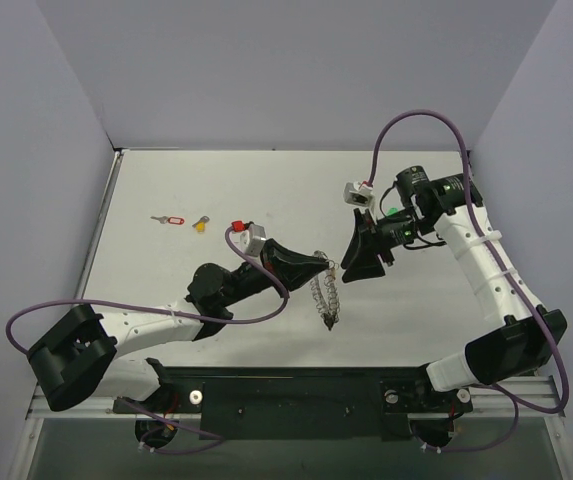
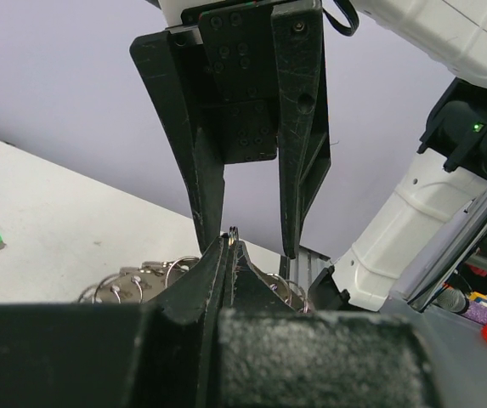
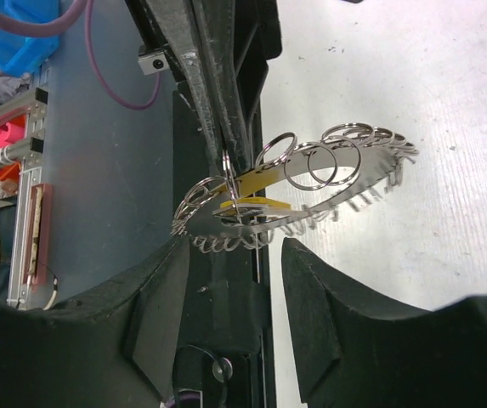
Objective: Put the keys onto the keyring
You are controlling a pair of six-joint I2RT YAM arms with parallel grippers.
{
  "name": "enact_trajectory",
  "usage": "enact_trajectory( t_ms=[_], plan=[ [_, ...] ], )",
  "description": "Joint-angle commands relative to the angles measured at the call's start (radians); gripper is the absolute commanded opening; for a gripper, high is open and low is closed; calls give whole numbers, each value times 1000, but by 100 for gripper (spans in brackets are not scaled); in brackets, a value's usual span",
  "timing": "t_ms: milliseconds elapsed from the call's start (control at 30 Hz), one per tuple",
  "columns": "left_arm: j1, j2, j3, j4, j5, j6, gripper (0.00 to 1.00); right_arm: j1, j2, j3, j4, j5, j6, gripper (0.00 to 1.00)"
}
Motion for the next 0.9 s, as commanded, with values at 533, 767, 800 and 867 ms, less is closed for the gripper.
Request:
enact_trajectory(
  t_ms=[533,767,800,867],
  plan=[
    [5,-8,21,73,-35,-13,0,55,-37,-2,122,-6,206,23],
    [4,-3,26,76,-31,-12,0,55,-50,-11,111,-21,184,9],
    [4,-2,27,76,-28,-12,0,55,-50,-11,112,-21,184,8],
    [5,0,30,76,-25,-12,0,55,-47,-6,111,-21,186,7]
  ],
)
